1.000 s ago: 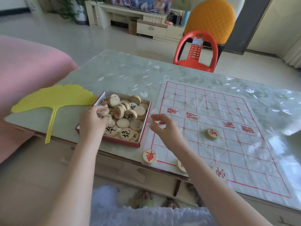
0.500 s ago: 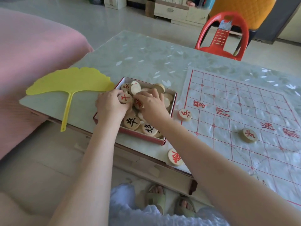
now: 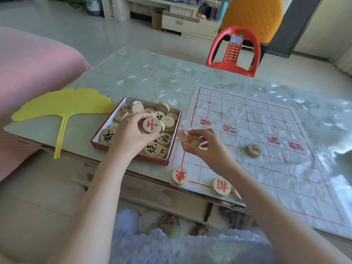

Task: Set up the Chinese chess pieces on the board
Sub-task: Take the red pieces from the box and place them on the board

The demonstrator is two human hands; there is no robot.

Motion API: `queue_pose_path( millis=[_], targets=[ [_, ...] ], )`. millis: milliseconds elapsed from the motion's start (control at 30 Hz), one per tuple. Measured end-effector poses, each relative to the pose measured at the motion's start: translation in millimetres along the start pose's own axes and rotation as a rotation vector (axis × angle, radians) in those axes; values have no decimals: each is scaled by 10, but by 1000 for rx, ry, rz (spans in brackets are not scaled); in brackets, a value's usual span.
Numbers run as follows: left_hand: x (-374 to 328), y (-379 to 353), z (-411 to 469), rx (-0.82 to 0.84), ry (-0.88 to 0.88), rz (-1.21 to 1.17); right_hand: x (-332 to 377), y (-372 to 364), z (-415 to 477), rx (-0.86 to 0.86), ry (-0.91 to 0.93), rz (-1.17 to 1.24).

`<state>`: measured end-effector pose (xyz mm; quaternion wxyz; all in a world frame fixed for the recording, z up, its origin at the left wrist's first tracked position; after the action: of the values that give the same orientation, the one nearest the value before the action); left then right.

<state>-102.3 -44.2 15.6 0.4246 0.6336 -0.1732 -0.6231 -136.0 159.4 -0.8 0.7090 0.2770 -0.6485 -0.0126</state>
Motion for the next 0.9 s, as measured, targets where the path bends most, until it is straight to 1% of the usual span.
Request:
queue_pose_path(
  millis=[200,333,433,633,700,900],
  targets=[
    [-401,-229,-115,102,-113,22,-191,259,-459,24,-62,-60],
    [-586,-350,-147,136,-177,42,-298,226,-618,67,-58,-263],
    [-632,-408,-135,142,-195,34,-369,167,-659,65,-57,-339],
    [-642,-459,-116,154,-214,61,-425,54,-633,60,-39,-386],
    [-638,-486,-114,166,-223,64,-437,23,-625,75,-36,-377],
    [-678,-540,-102,168,-253,87,-474,-10,-615,119,-40,-447]
  ],
)
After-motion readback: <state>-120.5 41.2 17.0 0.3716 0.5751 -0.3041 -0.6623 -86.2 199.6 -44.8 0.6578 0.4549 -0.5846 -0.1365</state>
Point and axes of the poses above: each hand's wrist, its own z-axis towards the middle knuckle, its own y-axis out of the back of the hand, x = y × z, the point moved 6 cm from there along z, towards the middle knuckle, and after that the axes turned 12 degrees about z, right-handed, at the moved point
